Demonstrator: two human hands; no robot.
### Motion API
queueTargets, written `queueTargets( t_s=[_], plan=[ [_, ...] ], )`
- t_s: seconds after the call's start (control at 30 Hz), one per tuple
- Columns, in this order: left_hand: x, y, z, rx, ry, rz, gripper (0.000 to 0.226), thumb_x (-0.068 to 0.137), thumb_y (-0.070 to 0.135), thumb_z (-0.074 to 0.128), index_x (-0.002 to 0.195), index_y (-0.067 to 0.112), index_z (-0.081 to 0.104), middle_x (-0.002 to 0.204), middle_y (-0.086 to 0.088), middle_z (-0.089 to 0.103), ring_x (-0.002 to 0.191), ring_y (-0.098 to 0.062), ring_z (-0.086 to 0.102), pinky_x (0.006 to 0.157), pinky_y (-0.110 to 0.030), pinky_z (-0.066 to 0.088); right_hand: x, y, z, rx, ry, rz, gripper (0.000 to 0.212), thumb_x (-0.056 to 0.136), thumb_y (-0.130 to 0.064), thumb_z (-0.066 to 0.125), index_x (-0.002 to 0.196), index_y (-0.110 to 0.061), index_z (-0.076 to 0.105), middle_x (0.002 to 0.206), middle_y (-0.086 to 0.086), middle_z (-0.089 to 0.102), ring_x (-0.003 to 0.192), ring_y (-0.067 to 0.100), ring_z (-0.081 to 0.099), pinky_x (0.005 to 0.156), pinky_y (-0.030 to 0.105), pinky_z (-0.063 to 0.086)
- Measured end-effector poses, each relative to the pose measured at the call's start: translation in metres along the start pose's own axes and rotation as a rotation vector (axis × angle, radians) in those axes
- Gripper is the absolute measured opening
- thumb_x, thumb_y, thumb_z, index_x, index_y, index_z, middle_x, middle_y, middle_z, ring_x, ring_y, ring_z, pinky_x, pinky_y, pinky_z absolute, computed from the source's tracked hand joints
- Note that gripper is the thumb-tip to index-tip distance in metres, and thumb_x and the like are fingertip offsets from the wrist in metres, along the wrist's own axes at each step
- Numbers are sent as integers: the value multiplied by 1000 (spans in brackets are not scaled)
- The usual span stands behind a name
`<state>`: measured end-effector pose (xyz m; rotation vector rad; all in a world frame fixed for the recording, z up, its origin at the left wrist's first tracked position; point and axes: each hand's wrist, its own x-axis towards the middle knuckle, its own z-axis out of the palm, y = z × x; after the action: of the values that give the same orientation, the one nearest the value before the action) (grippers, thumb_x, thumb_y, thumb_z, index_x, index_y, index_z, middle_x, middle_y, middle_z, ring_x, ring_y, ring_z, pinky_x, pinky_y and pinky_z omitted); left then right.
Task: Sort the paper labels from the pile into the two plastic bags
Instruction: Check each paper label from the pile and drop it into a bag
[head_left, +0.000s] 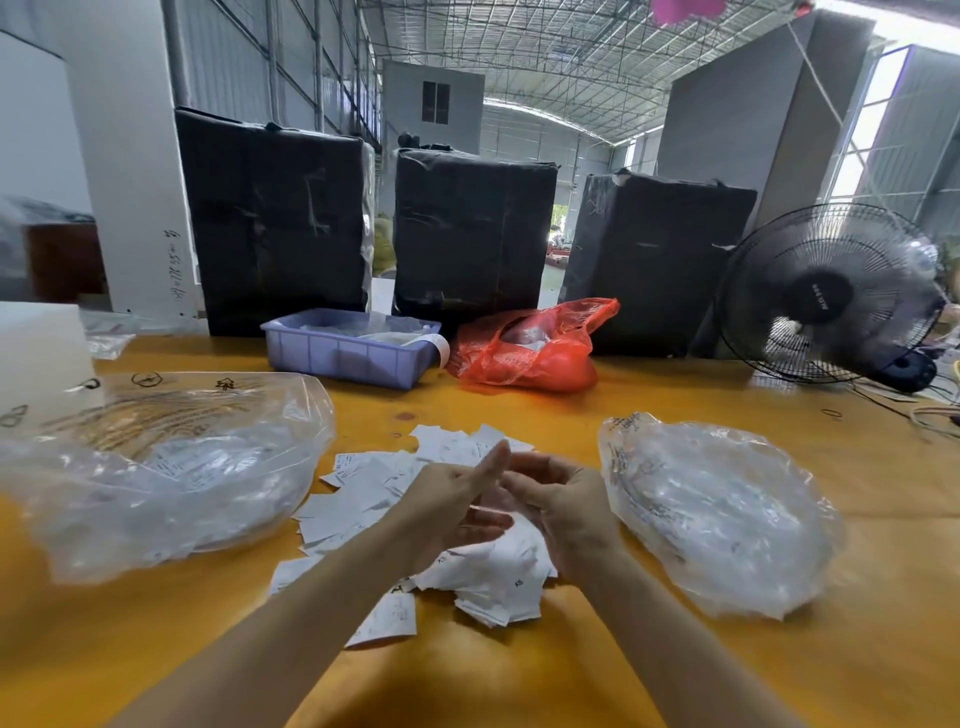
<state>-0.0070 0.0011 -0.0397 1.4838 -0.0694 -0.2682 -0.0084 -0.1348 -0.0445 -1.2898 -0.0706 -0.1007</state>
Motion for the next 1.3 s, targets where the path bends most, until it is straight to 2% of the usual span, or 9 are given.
queueTargets(
  t_s=[0.2, 0.3, 0.43, 0.67, 0.9, 1.0, 1.13, 1.2, 1.3],
  plan=[
    [1, -3, -9, -150, 180, 22, 10, 76, 6, 74, 84, 0, 69, 65, -7, 70, 50, -9, 60, 49, -17, 50, 1, -1, -6, 120, 9, 71, 17, 74, 3, 70, 90, 1, 65, 79, 15, 71, 71, 22, 70, 63, 23, 56],
    [4, -2, -13, -156, 239, 71, 7, 79, 4, 72, 84, 1, 68, 67, -6, 72, 52, -9, 62, 51, -17, 50, 1, -3, -9, 68, -59, 188, 21, 68, -13, 75, 86, -6, 68, 78, 10, 73, 67, 17, 69, 61, 24, 53],
    [4, -3, -17, -98, 211, 108, 12, 76, -2, 73, 83, -1, 64, 69, -10, 71, 57, -12, 66, 53, -18, 52, 2, -2, -9, 61, -27, 173, 14, 75, 4, 70, 88, -2, 68, 71, 10, 72, 62, 15, 66, 58, 20, 52],
    [2, 1, -21, 136, -69, 97, 67, 53, 28, 84, 113, 18, 55, 94, -2, 73, 85, -14, 69, 74, -28, 49, 1, -2, -9, -244, -120, -53, 20, 71, 0, 77, 86, -5, 65, 61, 6, 65, 58, 16, 60, 59, 22, 49],
    [3, 1, -28, 229, 25, 128, 27, 63, 13, 85, 86, 12, 71, 62, 5, 66, 53, -4, 58, 54, -18, 48, 1, 3, -5, -241, -110, -75, 25, 77, -28, 70, 86, -5, 64, 62, 5, 68, 59, 18, 61, 61, 28, 52],
    [6, 5, -38, 154, 152, 160, 23, 60, 9, 85, 71, 9, 65, 60, 1, 61, 52, -10, 52, 56, -23, 44, 2, 11, -6, -675, -56, -293, 18, 87, -25, 66, 88, -7, 66, 74, 6, 71, 69, 18, 65, 67, 29, 54],
    [10, 4, -48, 4, 260, 142, 27, 62, 1, 82, 67, 9, 56, 60, -5, 61, 56, -14, 55, 59, -25, 45, -1, 24, 2, -1297, -364, -327, 44, 76, -41, 74, 110, -14, 67, 108, 3, 66, 102, 17, 53, 87, 27, 41],
    [11, 2, -48, -32, 276, 119, 28, 65, -4, 79, 72, 9, 56, 58, -3, 66, 56, -14, 58, 56, -23, 46, 0, 25, 4, -1472, -396, -378, 46, 79, -48, 68, 114, -17, 67, 114, 3, 64, 109, 19, 50, 92, 30, 39],
    [13, 0, -46, -29, 271, 82, 29, 69, -8, 75, 87, 10, 61, 65, 2, 72, 64, -12, 66, 59, -24, 50, -1, 22, 2, -1527, -370, -504, 36, 88, -43, 58, 103, -12, 70, 103, 7, 67, 97, 23, 57, 83, 31, 41]
  ],
)
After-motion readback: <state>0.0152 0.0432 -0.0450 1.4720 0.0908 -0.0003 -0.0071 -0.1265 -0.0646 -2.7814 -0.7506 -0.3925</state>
